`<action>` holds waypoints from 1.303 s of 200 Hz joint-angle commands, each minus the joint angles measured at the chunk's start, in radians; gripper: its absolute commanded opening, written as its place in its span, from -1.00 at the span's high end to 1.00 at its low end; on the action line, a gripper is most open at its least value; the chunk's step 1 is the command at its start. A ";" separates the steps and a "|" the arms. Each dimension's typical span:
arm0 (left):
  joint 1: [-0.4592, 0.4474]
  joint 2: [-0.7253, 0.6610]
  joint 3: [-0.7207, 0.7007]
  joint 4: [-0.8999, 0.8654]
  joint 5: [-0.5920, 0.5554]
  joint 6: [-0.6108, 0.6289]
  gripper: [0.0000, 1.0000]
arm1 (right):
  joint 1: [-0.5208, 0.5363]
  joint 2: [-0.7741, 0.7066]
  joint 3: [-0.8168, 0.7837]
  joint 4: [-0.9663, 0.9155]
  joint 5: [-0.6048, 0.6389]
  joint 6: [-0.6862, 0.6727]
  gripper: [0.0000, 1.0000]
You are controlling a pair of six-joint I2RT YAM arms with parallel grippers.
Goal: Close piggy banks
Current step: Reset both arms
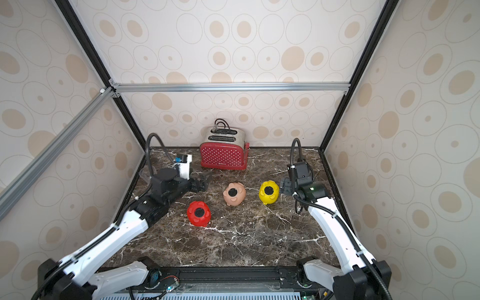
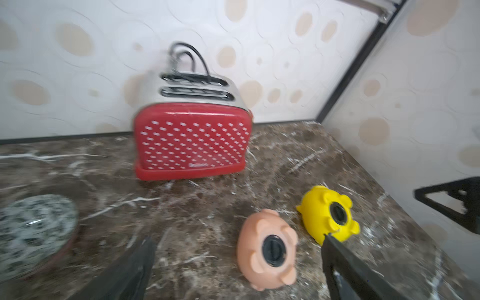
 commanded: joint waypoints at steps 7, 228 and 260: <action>0.011 -0.221 -0.208 0.093 -0.455 0.095 -0.99 | -0.005 -0.146 -0.211 0.302 0.135 -0.113 -0.98; 0.502 0.536 -0.446 0.932 -0.167 0.322 -0.99 | -0.132 0.452 -0.762 1.767 -0.008 -0.324 -0.93; 0.535 0.562 -0.400 0.872 -0.103 0.299 -0.99 | -0.164 0.456 -0.636 1.531 -0.061 -0.300 -0.98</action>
